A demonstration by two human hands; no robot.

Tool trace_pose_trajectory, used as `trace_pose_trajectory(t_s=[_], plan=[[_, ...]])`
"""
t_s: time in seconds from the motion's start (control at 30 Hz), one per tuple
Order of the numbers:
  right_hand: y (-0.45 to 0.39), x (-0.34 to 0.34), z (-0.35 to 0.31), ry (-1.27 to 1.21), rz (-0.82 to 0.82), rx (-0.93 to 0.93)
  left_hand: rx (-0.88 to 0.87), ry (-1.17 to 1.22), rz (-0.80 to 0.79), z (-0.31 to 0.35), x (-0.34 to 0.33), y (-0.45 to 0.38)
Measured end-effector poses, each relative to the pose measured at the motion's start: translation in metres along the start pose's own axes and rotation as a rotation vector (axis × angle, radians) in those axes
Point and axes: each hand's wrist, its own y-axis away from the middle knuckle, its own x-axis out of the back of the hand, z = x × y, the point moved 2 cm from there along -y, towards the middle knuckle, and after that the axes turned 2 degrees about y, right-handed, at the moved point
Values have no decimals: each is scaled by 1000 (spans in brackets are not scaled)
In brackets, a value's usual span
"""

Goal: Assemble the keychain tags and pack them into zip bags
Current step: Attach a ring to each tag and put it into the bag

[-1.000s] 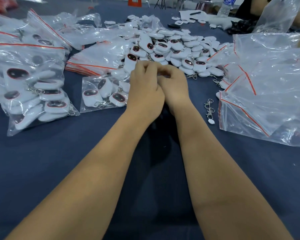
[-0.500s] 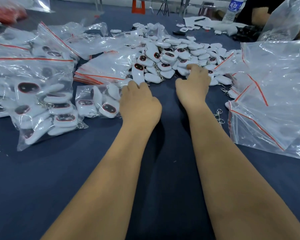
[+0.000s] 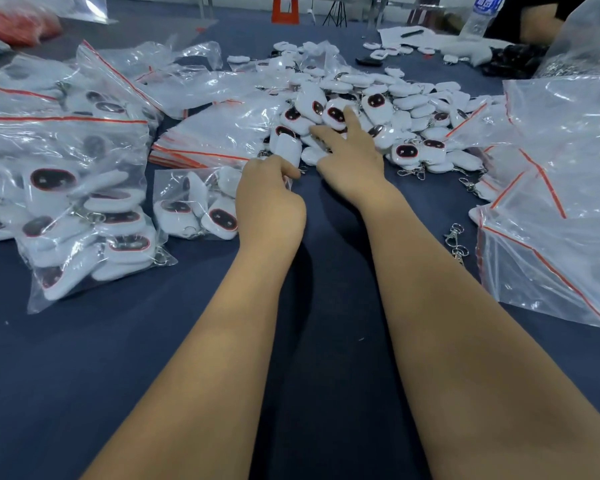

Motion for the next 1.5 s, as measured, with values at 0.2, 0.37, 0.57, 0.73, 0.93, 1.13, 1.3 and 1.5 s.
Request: trace_pose_trajectory(t_s=[0.2,0.37,0.57,0.73,0.93,1.13,1.3,1.5], plan=[[29,1,7,-65,76,16,-19,-47,-38,0,-3,-2],[52,3,11,-87,137,-36,-48,-31,-29,1,-2,1],[75,10,4,-224,206,-15,-65,55,-65,1,0,3],[80,18,6,-594,376,-147,-100,228,-26,4,4,7],[83,20,-6,-1047,290,-167,-156,302,-126,8,1,7],[78,17,-5,-1057,219,-146,-158,296,-166,8,-5,3],[75,16,-4,-1056,167,-132,-83,356,-192,7,-6,2],[77,16,-7,-1039,158,-100,-14,363,-236,6,-6,2]])
